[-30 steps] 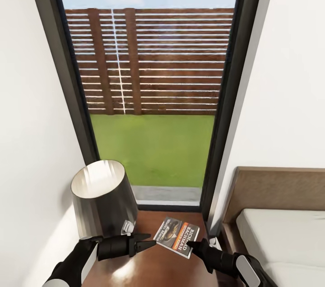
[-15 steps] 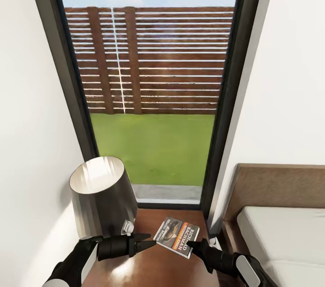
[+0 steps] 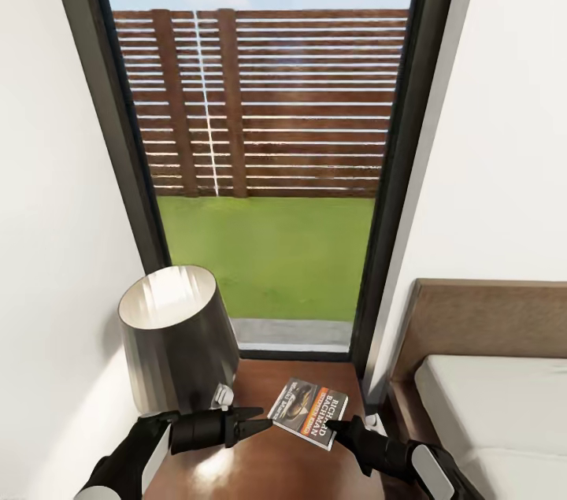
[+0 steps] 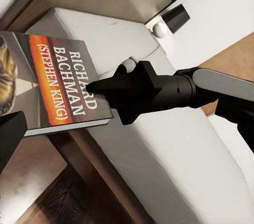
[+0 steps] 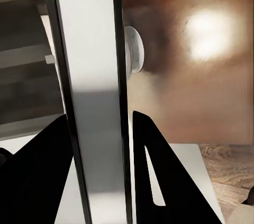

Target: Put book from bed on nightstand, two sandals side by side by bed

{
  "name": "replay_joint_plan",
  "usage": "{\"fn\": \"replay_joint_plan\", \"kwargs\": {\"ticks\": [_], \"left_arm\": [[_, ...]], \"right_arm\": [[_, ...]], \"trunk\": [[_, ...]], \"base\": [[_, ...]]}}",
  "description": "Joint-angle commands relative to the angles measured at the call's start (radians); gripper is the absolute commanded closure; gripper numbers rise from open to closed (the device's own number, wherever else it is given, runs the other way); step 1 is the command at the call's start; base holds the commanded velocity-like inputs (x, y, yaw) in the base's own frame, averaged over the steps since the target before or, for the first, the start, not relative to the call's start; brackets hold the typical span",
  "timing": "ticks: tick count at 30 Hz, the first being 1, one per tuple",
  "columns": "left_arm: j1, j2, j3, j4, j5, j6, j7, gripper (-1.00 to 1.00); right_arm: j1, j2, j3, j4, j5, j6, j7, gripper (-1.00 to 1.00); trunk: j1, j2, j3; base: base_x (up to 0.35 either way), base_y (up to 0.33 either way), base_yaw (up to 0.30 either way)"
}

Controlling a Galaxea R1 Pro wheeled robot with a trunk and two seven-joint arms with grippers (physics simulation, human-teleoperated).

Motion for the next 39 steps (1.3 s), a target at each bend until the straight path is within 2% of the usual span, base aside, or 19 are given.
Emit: {"fn": "replay_joint_plan", "kwargs": {"ticks": [1, 39], "left_arm": [[-0.001, 0.0, 0.001, 0.0, 0.002, 0.011, -0.003, -1.0], [-0.001, 0.0, 0.001, 0.0, 0.002, 0.011, -0.003, -1.0]], "right_arm": [[-0.001, 0.0, -0.004, 0.0, -0.001, 0.007, 0.002, 1.0], [-0.001, 0.0, -0.004, 0.0, 0.0, 0.007, 0.002, 1.0]], "trunk": [[0.004, -0.008, -0.004], [0.15, -0.274, -0.123]], "base": [[0.0, 0.0, 0.0], [0.0, 0.0, 0.0]]}}
